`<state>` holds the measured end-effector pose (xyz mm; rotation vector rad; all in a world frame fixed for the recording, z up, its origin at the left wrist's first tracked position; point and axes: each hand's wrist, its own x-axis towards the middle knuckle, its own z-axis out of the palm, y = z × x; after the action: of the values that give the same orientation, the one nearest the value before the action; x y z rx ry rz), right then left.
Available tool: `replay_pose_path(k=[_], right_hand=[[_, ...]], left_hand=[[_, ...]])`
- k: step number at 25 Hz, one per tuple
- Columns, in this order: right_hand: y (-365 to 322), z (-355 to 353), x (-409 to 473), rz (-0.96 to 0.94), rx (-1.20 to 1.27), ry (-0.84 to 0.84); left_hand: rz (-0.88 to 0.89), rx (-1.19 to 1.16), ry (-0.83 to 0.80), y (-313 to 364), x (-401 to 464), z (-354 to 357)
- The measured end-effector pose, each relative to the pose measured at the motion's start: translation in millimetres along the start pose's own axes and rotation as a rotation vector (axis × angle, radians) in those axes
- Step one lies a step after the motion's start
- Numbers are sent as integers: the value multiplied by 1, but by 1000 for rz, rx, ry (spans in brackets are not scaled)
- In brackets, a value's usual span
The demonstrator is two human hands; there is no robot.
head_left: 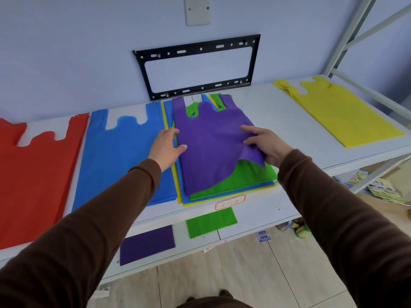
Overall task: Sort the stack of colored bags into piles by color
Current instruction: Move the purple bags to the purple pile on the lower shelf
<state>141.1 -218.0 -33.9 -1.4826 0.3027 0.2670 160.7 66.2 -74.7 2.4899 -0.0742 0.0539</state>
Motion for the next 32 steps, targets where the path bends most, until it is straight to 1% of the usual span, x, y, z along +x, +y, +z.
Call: replay_pose_path(k=[2,3,5,6,8,9,11,13,15,17,20,21,23,26,27,29,31,32], right_hand=[[-14,-13,-4,19,189,-15],[-19,-20,-7,29,251,-14],[-21,-34,-11,72,307,6],[-20,-40,-11,97,327,11],[-12,-47,-11,134,334,12],[-8,-51,-12,151,317,10],[2,-58,-14,189,281,2],[14,-67,-15,234,255,-17],[21,-73,-16,250,215,-24],[26,-76,-15,194,130,-25],[23,-79,-19,116,-62,-45],[22,-80,-21,107,-118,-43],[21,-82,-23,81,-190,-27],[16,-82,-26,-76,-282,-9],[15,-81,-27,-121,-273,-28],[14,-78,-34,-150,-149,-102],[20,-72,-47,-147,9,-193],[27,-69,-55,-146,51,-238]], left_hand=[[-124,-184,-14,4,1,-8],[-200,-320,-43,8,1,-12],[-363,-598,-168,23,-3,-17],[-421,-675,-250,32,-5,-18],[-465,-704,-384,46,-7,-14],[-470,-705,-399,50,-6,-9],[-477,-739,-316,57,0,1],[-460,-765,-222,65,8,10],[-441,-837,-204,70,16,18],[-374,-819,-248,71,19,25],[-259,-599,-391,65,21,35],[-244,-554,-397,62,21,39],[-227,-524,-330,64,21,42],[-126,-440,-197,75,16,36],[-91,-431,-154,78,14,32],[-50,-448,-99,78,5,21],[-10,-462,-82,73,-12,9],[3,-477,-84,70,-23,2]])
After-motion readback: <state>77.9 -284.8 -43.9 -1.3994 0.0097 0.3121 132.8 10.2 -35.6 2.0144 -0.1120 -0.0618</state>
